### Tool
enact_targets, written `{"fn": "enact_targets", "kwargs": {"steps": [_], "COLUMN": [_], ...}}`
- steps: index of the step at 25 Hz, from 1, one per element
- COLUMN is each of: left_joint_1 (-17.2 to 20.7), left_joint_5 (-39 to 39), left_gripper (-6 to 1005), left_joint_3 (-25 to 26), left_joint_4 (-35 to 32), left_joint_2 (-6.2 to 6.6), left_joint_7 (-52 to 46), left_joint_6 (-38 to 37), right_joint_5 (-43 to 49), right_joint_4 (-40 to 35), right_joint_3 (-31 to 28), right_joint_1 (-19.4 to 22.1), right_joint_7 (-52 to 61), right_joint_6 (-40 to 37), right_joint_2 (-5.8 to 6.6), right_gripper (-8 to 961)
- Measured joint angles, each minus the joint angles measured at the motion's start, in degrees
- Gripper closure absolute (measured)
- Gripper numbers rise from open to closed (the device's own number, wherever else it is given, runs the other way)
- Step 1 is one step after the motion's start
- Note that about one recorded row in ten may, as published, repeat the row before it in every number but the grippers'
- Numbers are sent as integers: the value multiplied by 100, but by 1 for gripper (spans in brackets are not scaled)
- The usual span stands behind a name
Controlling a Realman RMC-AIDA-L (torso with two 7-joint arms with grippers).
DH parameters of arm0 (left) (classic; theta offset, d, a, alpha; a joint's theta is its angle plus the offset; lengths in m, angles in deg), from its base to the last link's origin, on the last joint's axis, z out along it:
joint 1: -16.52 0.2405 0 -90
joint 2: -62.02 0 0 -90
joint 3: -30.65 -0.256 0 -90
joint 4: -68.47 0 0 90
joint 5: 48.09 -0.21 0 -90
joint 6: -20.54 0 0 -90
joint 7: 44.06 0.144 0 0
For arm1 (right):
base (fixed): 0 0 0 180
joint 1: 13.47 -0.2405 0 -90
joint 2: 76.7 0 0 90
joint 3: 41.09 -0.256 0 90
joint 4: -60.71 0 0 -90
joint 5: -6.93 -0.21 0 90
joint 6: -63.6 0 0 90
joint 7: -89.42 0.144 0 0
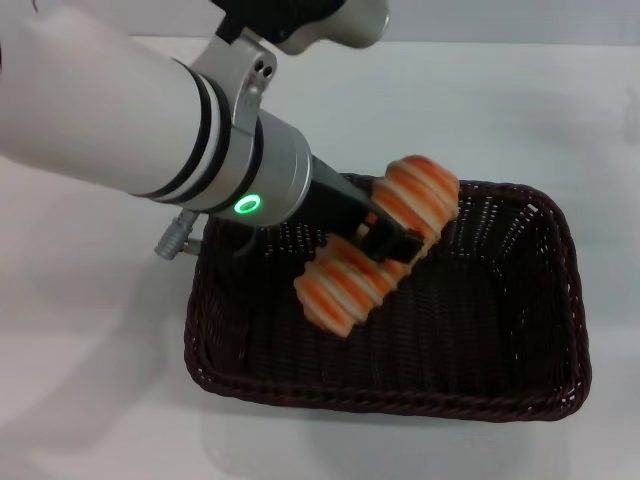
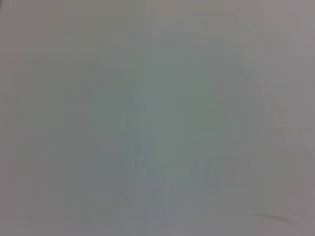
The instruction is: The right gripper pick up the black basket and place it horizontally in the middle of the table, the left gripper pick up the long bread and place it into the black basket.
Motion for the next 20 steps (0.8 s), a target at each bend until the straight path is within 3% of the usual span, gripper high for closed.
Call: {"fn": "enact_targets", "kwargs": {"steps": [8,11,13,17,20], "left_joint_1": [109,338,565,1436,2148], "left_joint_5": [-168,-784,-1248,-1951,-1975], "left_gripper": [262,128,126,123,129], "left_joint_3": [23,84,120,192,226], "left_joint_4": [3,17,-18,-431,-1101], "left_joint_2": [3,3,8,24,32], "left_joint_7": [-53,-206,-351,-467,-431], "left_joint_6": [-175,-654,-1207,-3624,-6211], "right_joint_5": [1,1,-9,-18,-18], "right_joint_4": [0,0,-13,-60,-68], "right_joint_3": [0,-38,-56,-169,-315], "right_joint_1": [-10,-20,-28,-57,-95], "right_joint_7": [-1,-1,-1,-39,-59], "right_joint_6": [0,-1,-3,-3,-3], "right_joint_2": [5,-16,-35,-103,-160], "right_gripper": [751,751,752,752,752]}}
